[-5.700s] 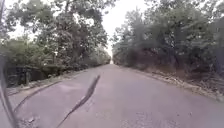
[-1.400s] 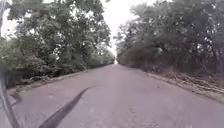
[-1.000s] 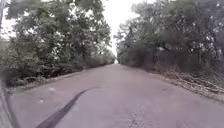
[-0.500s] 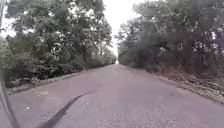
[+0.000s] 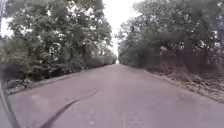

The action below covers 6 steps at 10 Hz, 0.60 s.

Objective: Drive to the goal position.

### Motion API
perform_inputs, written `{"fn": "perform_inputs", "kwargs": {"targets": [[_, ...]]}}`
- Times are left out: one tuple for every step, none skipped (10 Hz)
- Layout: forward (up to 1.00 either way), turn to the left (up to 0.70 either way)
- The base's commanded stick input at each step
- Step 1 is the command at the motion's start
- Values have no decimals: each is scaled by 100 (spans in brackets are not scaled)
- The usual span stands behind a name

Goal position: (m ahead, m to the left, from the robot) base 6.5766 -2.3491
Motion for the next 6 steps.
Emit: {"fn": "perform_inputs", "kwargs": {"targets": [[70, 0], [70, 0], [70, 0], [70, 0], [70, 0], [70, 0]]}}
